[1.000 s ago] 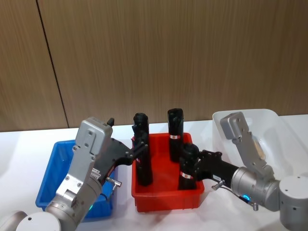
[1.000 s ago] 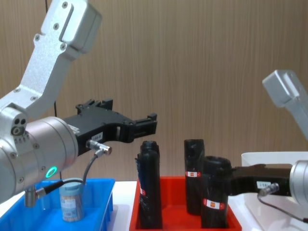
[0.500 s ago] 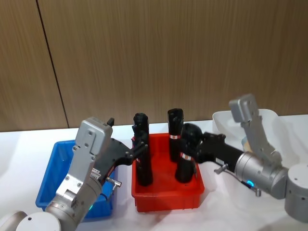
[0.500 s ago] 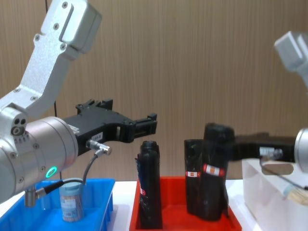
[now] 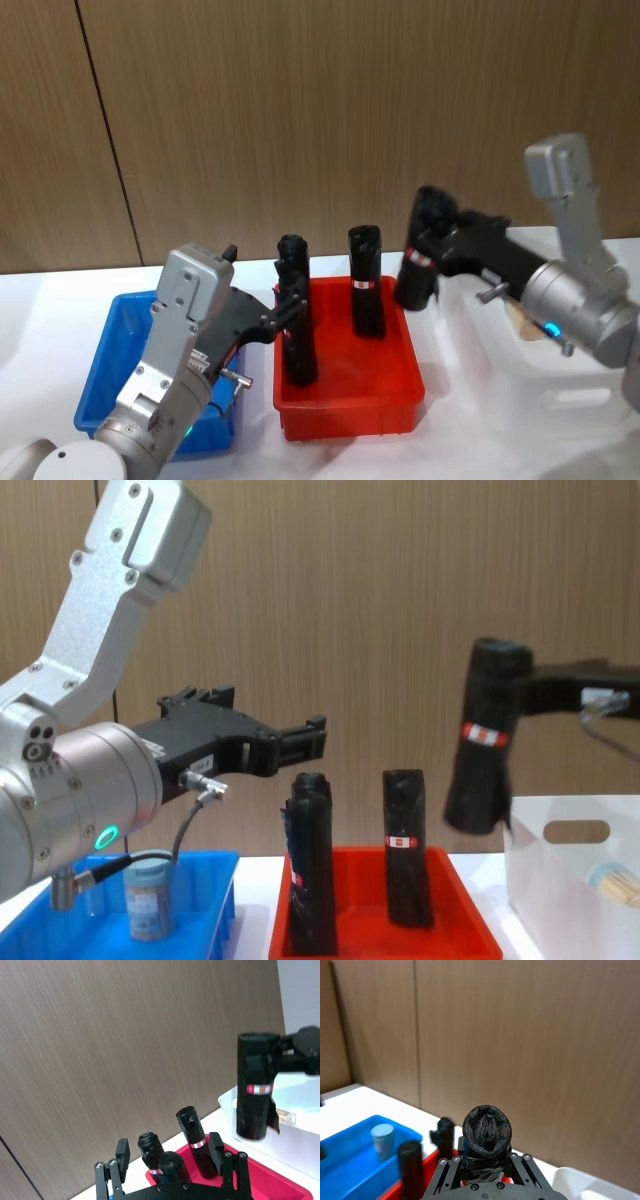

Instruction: Pick the cotton swabs from the blue box and place them into the white box.

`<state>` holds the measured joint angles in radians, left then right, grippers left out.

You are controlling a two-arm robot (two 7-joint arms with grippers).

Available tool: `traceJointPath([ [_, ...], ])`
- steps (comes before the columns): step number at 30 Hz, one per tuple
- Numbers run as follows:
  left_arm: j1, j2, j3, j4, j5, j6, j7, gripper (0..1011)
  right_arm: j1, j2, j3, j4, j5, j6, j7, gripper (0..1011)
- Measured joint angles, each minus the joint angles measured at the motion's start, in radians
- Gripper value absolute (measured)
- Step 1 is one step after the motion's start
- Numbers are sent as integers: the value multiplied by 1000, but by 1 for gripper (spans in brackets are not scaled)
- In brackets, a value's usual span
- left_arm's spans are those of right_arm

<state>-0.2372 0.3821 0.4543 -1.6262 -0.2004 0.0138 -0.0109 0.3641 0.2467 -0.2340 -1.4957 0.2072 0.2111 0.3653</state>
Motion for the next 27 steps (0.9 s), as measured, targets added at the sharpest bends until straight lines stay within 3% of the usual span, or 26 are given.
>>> traceJointPath([
  [12,0,0,0,0,0,0,0,1004,40,38,53,26,-30,-24,-70,358],
  [27,0,0,0,0,0,0,0,1004,49,74,93,102,-57,-43,-102,358],
])
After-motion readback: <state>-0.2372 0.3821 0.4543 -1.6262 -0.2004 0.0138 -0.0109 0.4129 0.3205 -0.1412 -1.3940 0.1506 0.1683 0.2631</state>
